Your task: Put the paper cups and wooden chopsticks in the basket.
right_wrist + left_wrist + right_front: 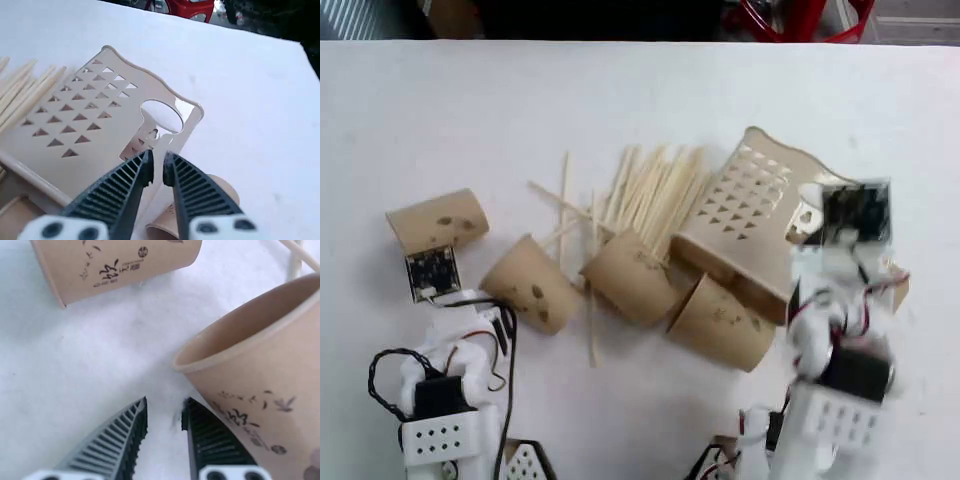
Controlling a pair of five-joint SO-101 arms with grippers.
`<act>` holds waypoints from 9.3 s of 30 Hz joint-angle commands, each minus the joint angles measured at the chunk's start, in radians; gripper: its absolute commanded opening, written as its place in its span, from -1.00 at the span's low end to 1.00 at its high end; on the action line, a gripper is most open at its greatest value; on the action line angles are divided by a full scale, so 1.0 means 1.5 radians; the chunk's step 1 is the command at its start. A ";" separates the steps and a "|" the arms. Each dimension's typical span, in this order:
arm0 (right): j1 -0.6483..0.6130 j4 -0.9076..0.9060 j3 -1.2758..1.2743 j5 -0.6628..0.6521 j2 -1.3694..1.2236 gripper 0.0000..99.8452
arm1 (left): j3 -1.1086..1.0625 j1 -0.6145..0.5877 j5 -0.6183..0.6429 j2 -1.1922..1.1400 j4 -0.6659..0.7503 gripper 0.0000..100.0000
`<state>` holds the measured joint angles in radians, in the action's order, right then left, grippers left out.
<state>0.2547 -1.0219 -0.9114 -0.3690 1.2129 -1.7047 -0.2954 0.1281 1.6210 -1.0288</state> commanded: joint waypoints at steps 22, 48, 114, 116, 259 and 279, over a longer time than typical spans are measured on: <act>0.030 -0.087 0.569 0.070 -0.887 -0.60 | 0.003 -0.006 0.003 0.006 -0.001 -0.74; 0.044 0.037 0.642 0.160 -0.883 -0.97 | 0.003 -0.006 0.003 0.006 -0.001 -0.74; 0.093 1.305 -0.381 0.163 -0.644 -0.42 | 0.003 -0.006 0.003 0.006 -0.001 -0.74; 0.082 1.279 -0.381 0.137 -0.644 -0.42 | 0.003 -0.006 0.003 0.006 -0.001 -0.74; 0.514 0.589 -0.231 -0.790 -0.436 -0.64 | 0.003 -0.006 0.003 0.006 -0.001 -0.74; 0.590 0.515 -0.075 -0.426 -0.450 -0.97 | 0.003 -0.006 0.003 0.006 -0.001 -0.74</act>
<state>1.0879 -0.0752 -1.1845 -1.0856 0.5363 -1.7047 -0.2954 0.1281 1.6210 -1.0288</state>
